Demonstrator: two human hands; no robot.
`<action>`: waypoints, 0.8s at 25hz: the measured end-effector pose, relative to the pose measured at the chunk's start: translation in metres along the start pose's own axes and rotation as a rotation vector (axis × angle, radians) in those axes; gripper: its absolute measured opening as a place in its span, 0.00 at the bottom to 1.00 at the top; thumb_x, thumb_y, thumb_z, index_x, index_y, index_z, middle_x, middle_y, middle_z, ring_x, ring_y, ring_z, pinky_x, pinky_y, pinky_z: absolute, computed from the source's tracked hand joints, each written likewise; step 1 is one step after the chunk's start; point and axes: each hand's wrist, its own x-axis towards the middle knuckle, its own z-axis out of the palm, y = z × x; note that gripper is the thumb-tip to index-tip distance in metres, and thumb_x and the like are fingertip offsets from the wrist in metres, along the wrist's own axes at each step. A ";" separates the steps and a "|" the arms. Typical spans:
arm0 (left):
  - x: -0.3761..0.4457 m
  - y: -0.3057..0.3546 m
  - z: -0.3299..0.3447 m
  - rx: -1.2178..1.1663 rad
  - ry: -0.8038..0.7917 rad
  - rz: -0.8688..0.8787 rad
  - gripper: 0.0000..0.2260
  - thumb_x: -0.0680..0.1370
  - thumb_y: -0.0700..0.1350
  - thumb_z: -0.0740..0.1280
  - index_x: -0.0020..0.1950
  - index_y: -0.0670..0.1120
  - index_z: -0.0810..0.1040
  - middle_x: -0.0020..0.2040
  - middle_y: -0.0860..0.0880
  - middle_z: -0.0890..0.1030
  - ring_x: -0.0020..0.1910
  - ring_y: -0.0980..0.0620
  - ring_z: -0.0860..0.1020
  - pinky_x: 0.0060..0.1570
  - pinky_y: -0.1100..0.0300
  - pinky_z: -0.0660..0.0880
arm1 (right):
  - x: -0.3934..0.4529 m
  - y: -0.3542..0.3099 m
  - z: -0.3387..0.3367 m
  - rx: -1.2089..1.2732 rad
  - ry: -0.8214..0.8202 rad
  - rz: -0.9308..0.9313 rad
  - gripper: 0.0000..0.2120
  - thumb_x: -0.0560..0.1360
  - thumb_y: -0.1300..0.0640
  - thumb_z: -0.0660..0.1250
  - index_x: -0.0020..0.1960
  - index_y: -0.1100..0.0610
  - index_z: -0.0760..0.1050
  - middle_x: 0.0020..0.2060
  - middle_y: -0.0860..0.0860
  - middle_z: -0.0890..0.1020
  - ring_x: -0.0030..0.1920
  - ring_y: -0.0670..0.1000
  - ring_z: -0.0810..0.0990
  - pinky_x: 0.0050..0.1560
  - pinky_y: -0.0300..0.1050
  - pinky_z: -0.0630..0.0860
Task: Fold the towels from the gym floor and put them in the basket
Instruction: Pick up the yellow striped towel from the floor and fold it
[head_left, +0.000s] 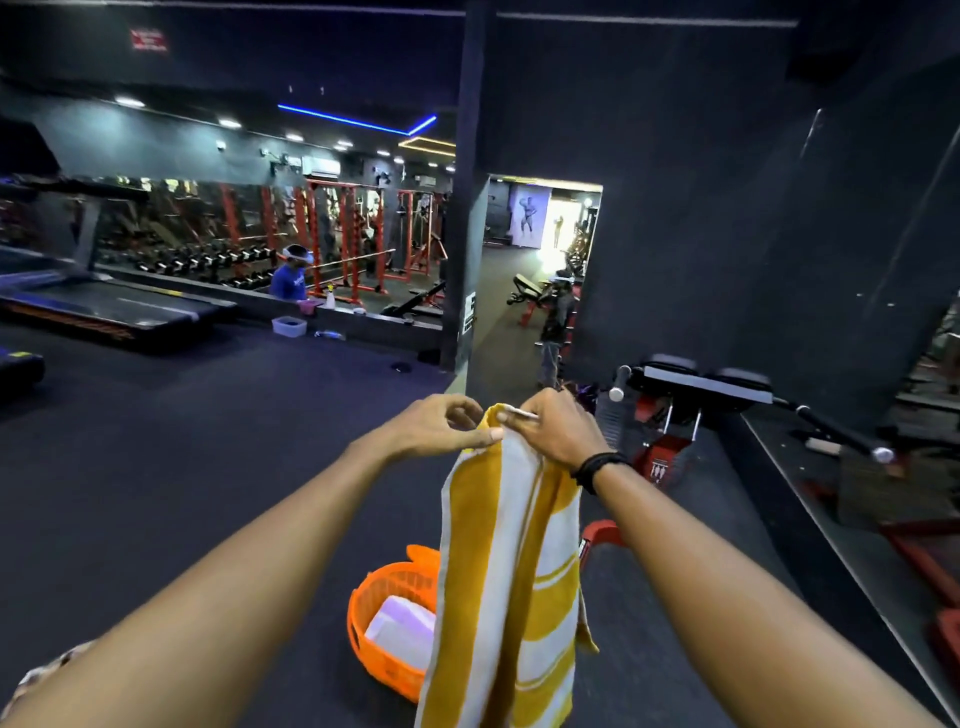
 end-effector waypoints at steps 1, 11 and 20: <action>0.016 -0.004 -0.004 0.021 0.000 0.028 0.22 0.71 0.61 0.71 0.59 0.49 0.79 0.53 0.51 0.81 0.52 0.55 0.78 0.49 0.59 0.75 | 0.013 0.000 0.005 -0.005 0.003 0.001 0.29 0.74 0.36 0.63 0.24 0.55 0.65 0.23 0.49 0.69 0.32 0.56 0.72 0.31 0.47 0.65; 0.118 -0.047 -0.049 0.045 0.464 0.029 0.08 0.78 0.42 0.62 0.44 0.43 0.79 0.43 0.44 0.81 0.49 0.43 0.77 0.41 0.56 0.66 | 0.088 0.089 0.074 -0.050 -0.255 0.054 0.15 0.70 0.52 0.73 0.31 0.57 0.72 0.29 0.52 0.75 0.34 0.50 0.74 0.39 0.51 0.74; 0.196 -0.094 -0.062 0.036 0.113 0.001 0.34 0.61 0.64 0.75 0.65 0.56 0.73 0.55 0.53 0.79 0.55 0.54 0.76 0.56 0.56 0.73 | 0.202 0.074 0.080 0.121 -0.213 -0.234 0.20 0.74 0.51 0.69 0.28 0.55 0.66 0.25 0.50 0.65 0.31 0.45 0.61 0.30 0.42 0.60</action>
